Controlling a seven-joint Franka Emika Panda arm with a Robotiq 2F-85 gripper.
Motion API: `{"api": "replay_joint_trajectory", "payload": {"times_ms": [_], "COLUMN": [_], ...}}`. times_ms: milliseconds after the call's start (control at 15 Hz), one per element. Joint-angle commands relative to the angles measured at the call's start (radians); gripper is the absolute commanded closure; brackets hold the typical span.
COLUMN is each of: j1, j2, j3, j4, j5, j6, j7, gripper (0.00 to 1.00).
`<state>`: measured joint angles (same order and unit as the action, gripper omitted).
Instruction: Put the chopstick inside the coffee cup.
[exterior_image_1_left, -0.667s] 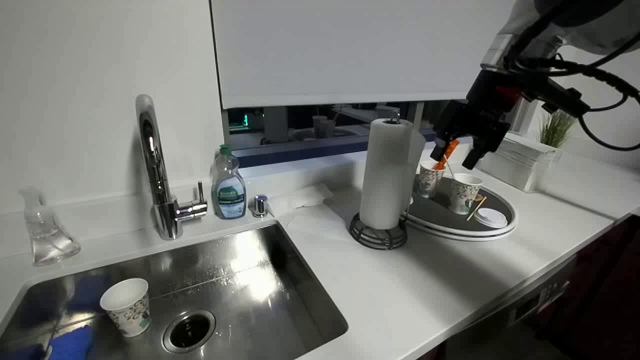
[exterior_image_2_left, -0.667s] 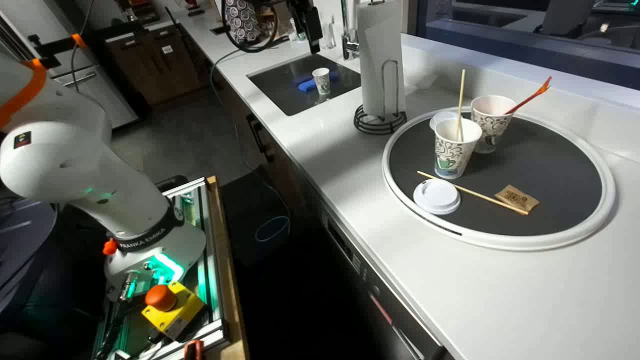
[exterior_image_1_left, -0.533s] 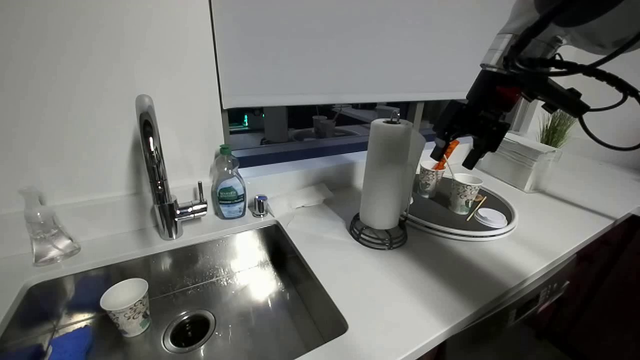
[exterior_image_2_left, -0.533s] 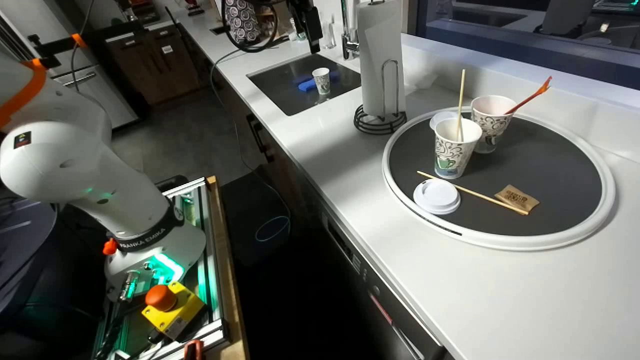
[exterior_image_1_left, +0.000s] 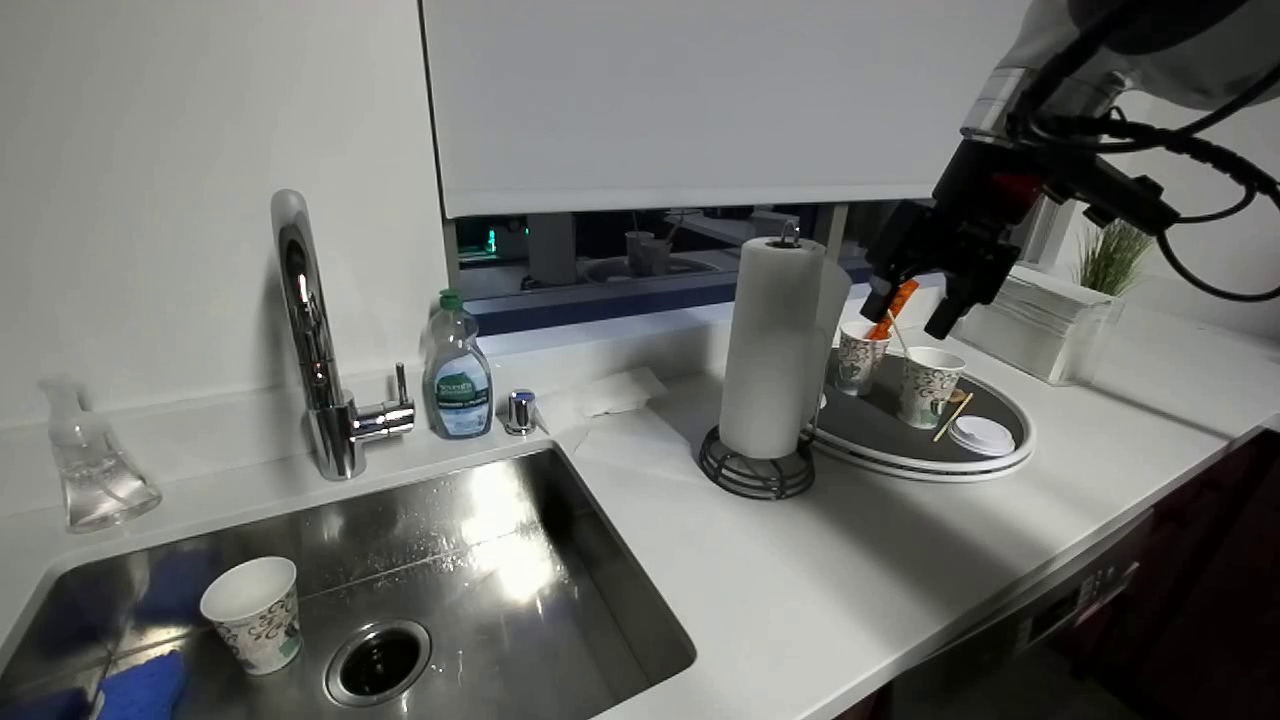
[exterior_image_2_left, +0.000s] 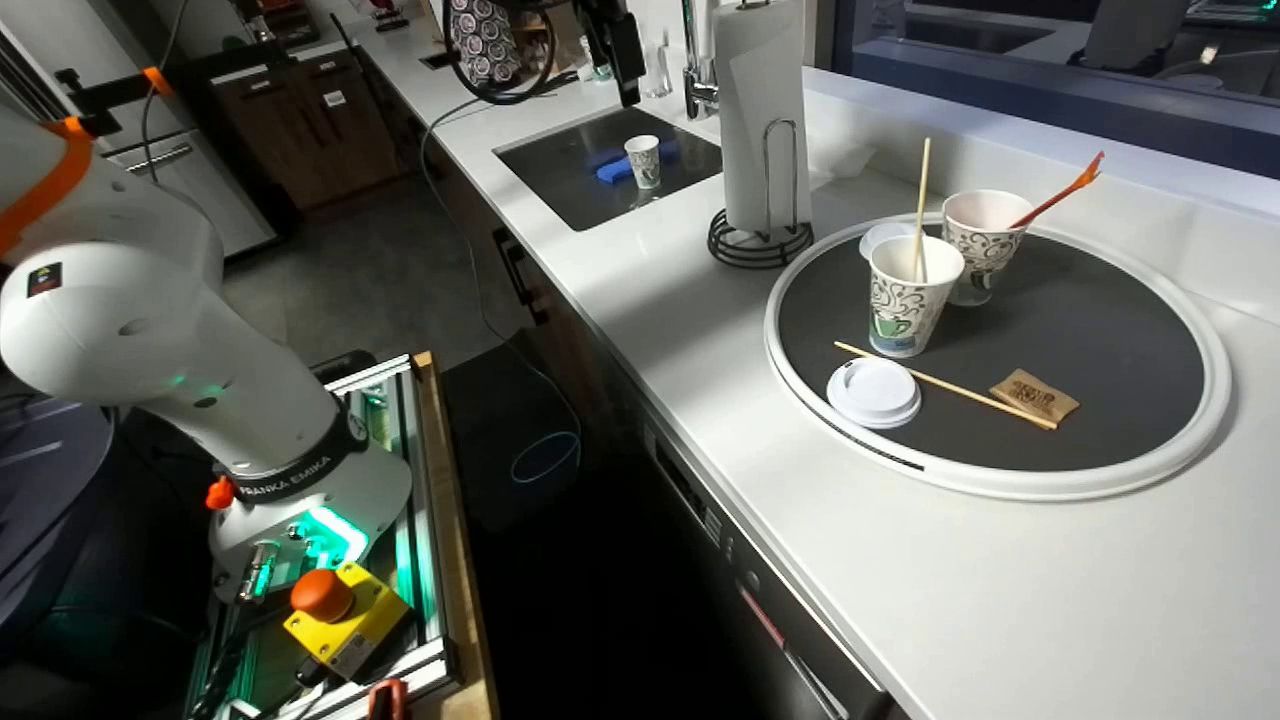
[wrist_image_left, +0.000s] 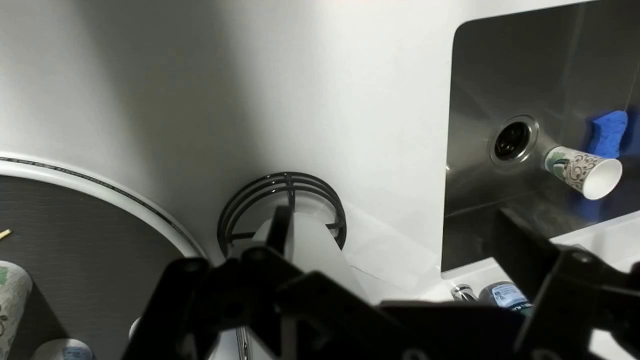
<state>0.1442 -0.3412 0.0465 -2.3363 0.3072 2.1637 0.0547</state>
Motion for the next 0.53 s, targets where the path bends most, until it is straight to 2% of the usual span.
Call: {"api": "replay_joint_trajectory", "payload": {"times_ms": [0, 467], "j1": [-0.046, -0.182], "j2": [0.020, 0.097], "j3": [0.012, -0.055], "j4": [0.009, 0.043], "j5": [-0.003, -0.011], "j6": [0.057, 0.119], "j7": [0.097, 0.276], "gripper": [0.00, 0.00]}}
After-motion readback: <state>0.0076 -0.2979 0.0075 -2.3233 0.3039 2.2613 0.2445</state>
